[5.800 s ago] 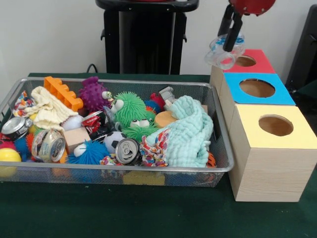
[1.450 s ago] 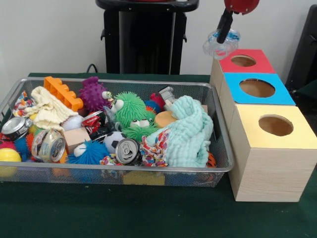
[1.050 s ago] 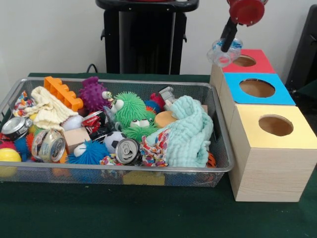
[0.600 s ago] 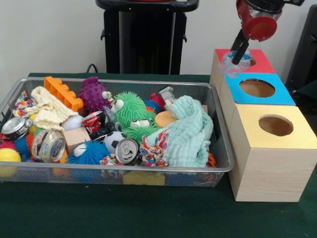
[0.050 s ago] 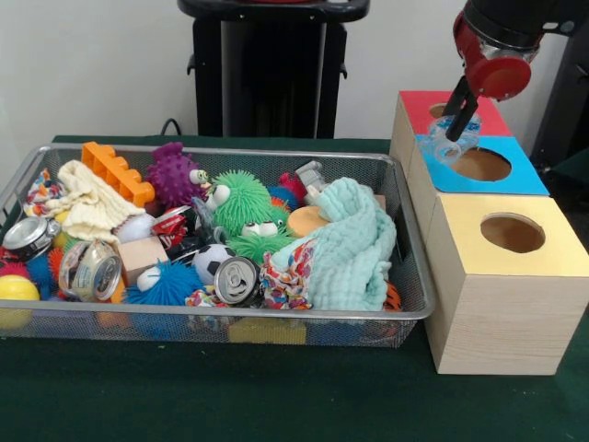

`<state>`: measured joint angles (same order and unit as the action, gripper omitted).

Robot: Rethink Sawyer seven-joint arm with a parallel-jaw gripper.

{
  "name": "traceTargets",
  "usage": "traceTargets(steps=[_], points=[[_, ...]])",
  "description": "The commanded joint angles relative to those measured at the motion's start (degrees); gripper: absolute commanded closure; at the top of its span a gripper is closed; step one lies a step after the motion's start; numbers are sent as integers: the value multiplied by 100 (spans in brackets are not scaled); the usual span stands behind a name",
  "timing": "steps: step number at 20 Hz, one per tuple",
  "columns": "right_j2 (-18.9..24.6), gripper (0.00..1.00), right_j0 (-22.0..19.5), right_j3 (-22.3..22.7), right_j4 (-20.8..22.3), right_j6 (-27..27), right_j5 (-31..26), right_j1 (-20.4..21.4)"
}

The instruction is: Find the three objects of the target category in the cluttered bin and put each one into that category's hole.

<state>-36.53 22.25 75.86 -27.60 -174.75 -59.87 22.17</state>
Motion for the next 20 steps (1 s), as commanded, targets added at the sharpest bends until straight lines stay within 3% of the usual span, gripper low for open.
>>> traceTargets(steps=[1,9,17,20], points=[[376,100,-53,-210,-297,-1715,-376,-275],[291,100,88,-628,-501,-2160,-814,-353],[252,100,280,-362,-617,-2294,-544,-353],[301,100,228,-217,-575,-2066,-378,-337]])
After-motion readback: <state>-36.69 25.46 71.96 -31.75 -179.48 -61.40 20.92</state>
